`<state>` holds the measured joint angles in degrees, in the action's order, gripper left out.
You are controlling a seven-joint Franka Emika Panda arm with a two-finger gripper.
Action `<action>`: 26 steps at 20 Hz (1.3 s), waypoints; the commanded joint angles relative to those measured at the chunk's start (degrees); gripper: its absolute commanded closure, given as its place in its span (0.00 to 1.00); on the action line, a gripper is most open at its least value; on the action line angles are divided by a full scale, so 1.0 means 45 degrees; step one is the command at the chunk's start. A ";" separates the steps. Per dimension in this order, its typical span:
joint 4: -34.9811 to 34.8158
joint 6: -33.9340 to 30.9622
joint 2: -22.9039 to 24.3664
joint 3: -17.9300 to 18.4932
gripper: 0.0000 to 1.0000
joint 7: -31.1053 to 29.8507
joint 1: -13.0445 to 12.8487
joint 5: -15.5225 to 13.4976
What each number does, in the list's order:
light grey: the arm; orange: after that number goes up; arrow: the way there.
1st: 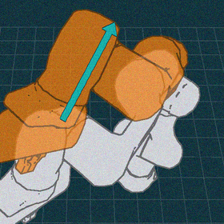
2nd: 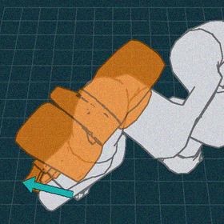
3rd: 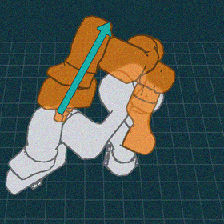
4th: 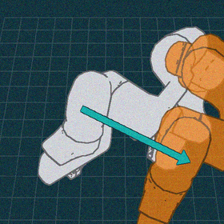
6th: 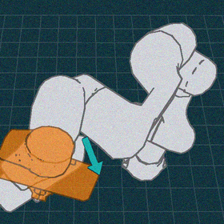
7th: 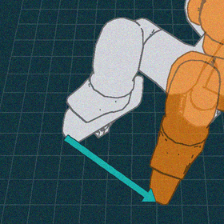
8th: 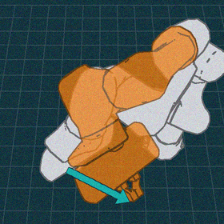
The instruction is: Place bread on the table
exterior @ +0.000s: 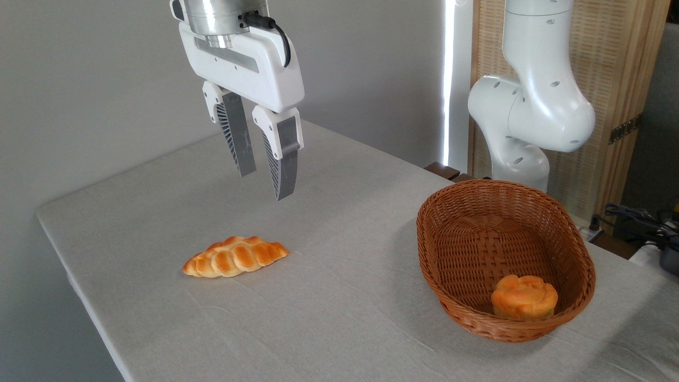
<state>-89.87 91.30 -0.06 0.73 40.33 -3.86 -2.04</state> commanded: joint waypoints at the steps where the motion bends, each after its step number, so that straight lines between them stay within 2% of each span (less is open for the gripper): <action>1: 0.0050 -0.0036 -0.0025 0.0190 0.00 0.0238 -0.0118 -0.0073; 15: -0.0222 -0.0056 0.0150 0.0366 0.00 0.0687 -0.0059 -0.0151; 17: -0.0883 -0.0016 0.0616 0.0385 0.00 0.0668 -0.0040 -0.0151; 19: -0.2150 0.0042 0.1552 0.0405 0.00 0.0726 -0.0020 -0.0074; 21: -0.3187 0.0023 0.2470 0.1064 0.00 0.1230 -0.0020 0.0063; 23: -0.4222 0.0023 0.3505 0.1827 0.00 0.2594 -0.0059 0.0335; 26: -0.5747 0.0062 0.4776 0.3271 0.00 0.4200 -0.0059 0.1350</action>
<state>-106.70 91.28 13.47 9.73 52.81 -3.68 0.60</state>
